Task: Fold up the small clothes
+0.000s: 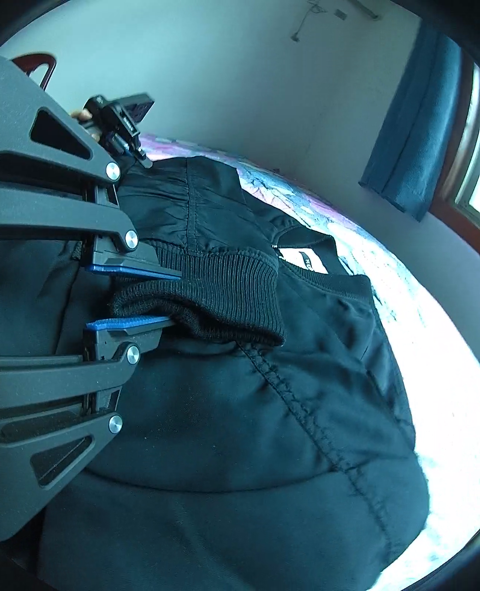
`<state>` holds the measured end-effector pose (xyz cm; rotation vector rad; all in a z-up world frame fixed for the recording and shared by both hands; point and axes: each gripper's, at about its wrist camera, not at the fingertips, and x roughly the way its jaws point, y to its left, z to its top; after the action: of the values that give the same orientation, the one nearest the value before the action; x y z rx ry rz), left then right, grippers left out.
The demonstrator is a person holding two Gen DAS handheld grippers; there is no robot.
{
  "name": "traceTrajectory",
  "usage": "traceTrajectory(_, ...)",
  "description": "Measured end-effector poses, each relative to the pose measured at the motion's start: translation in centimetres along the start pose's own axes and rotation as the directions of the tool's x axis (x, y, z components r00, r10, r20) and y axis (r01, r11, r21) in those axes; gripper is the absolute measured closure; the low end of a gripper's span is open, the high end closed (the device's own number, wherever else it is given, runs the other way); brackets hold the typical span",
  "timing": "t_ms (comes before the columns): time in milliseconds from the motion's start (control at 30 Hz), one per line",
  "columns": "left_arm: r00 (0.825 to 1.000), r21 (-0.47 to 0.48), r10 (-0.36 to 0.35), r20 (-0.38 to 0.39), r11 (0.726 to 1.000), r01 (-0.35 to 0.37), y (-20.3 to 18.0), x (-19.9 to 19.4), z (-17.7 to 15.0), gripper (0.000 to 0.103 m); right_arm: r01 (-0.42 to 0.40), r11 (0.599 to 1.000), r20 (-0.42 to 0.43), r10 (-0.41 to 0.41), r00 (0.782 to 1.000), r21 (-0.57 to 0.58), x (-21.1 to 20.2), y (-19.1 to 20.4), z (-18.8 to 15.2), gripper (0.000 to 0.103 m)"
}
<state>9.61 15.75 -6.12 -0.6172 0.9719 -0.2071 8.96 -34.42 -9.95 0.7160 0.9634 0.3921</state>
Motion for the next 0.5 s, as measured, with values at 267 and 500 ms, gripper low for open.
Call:
traceTrajectory(267, 0.991, 0.102, -0.126, -0.033, 0.986, 0.129, -2.3, -1.2, 4.4, 0.035, -0.002, 1.0, 0.0, 0.002, 1.0, -0.009, 0.1, -0.2, -0.2, 0.084)
traceTrajectory(500, 0.976, -0.084, -0.174, -0.132, 0.983, 0.164, 0.8, 6.0, 11.1, 0.035, -0.008, 1.0, 0.005, 0.008, 1.0, -0.007, 0.1, -0.3, -0.4, 0.085)
